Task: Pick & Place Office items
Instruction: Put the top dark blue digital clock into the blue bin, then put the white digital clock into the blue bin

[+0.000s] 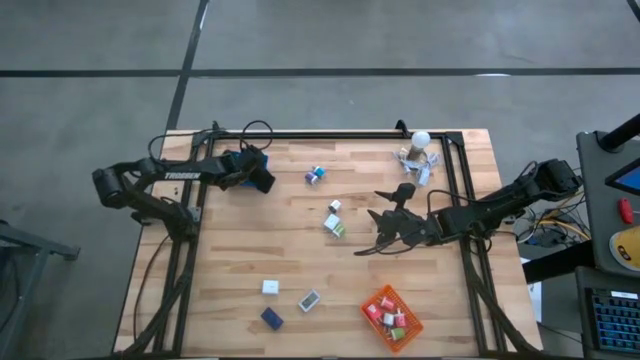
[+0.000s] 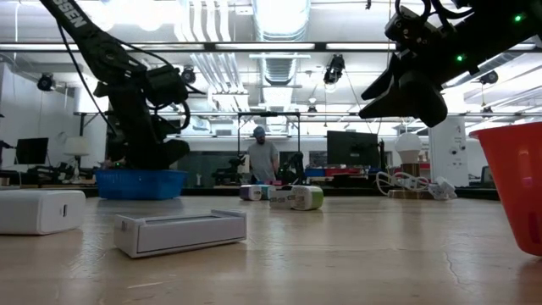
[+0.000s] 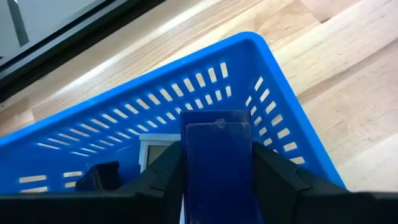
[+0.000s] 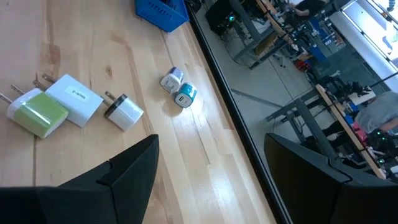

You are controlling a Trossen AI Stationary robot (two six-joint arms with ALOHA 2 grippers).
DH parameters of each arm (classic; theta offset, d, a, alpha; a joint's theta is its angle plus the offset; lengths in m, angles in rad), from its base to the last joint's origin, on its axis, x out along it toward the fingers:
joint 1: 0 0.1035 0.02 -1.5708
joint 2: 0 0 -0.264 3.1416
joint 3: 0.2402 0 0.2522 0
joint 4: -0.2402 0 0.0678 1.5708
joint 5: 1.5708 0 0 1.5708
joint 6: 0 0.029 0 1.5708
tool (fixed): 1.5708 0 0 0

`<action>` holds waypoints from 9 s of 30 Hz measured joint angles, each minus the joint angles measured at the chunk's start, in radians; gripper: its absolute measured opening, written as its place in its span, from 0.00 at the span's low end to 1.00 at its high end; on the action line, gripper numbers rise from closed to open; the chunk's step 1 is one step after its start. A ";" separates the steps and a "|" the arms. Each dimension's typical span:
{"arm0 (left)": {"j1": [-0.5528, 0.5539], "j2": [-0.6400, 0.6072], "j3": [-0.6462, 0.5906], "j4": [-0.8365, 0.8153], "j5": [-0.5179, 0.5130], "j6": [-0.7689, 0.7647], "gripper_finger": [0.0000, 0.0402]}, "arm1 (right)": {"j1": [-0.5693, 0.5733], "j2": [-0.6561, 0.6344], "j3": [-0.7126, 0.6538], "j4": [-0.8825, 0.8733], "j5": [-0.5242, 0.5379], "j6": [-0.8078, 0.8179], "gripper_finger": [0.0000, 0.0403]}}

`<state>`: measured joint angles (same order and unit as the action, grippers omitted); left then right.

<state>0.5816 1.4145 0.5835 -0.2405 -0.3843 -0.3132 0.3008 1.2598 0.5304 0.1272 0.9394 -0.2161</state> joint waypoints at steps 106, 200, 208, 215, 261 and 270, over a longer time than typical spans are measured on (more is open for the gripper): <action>-1.028 0.369 0.509 0.009 0.430 -0.549 0.52 | 0.000 0.000 -0.001 -0.019 -0.004 0.034 0.71; -1.091 0.723 0.796 -0.295 0.288 -0.678 0.64 | 0.000 0.000 -0.002 -0.099 0.006 0.082 0.71; -1.091 0.725 0.796 -0.309 0.273 -0.683 0.43 | 0.000 0.000 -0.002 -0.102 0.016 0.082 0.71; -1.091 0.725 0.796 -0.307 0.275 -0.604 0.35 | 0.000 0.000 -0.002 -0.102 0.030 0.080 0.71; -1.109 0.683 0.726 -0.202 0.107 -0.292 0.34 | 0.000 0.000 -0.001 -0.094 0.023 0.087 0.71; -1.119 0.538 0.499 -0.004 -0.043 -0.206 0.32 | 0.000 0.000 -0.001 -0.091 0.002 0.095 0.71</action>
<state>-0.5374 1.9524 1.0829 -0.2448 -0.4277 -0.5193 0.3012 1.2601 0.5293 0.0364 0.9414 -0.1215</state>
